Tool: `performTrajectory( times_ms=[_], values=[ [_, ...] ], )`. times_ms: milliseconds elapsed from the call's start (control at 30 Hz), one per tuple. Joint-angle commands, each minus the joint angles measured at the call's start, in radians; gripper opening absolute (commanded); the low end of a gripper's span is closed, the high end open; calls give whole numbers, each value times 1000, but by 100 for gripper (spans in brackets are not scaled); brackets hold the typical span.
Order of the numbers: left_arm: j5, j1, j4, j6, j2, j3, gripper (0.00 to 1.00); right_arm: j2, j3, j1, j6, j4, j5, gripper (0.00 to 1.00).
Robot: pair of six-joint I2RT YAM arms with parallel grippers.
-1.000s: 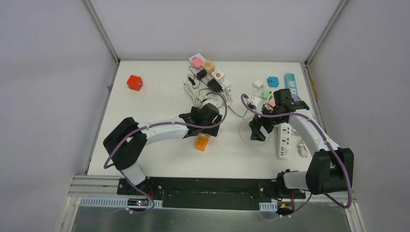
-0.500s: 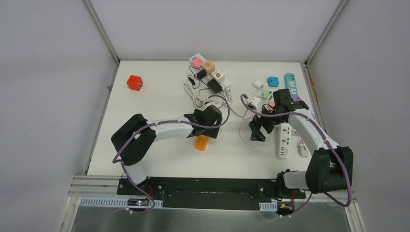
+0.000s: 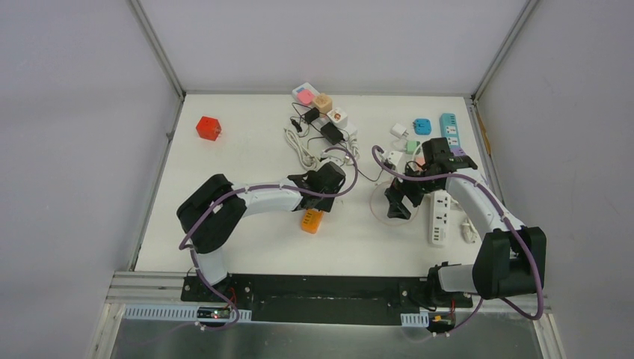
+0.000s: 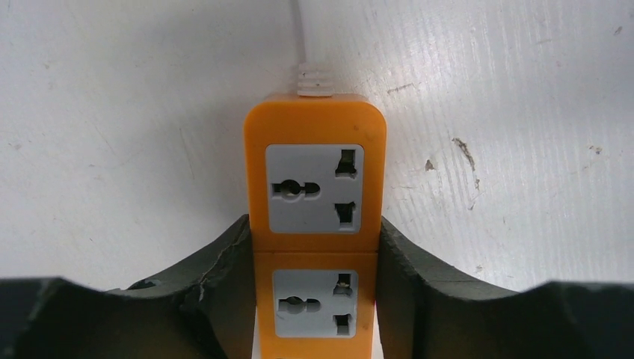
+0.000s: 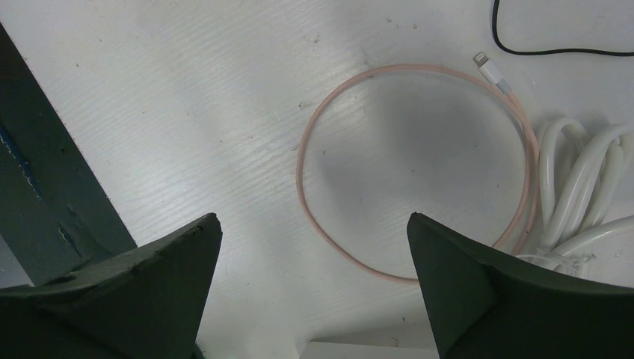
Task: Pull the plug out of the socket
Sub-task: Move the socket to the corner of the board.
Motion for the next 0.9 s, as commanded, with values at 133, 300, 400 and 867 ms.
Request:
performTrajectory(
  times_ms=[133, 300, 400, 867],
  values=[
    [10, -11, -34, 28, -3, 44, 8, 3, 13, 7, -26, -8, -4, 100],
    [20, -11, -45, 65, -78, 38, 0, 3, 13, 7, -27, -8, -3, 100],
    [18, -11, -45, 91, -138, 28, 0, 4, 13, 7, -27, -7, -2, 100],
    [-46, -9, -44, 206, -333, 19, 0, 4, 13, 7, -28, -10, -3, 100]
  ],
)
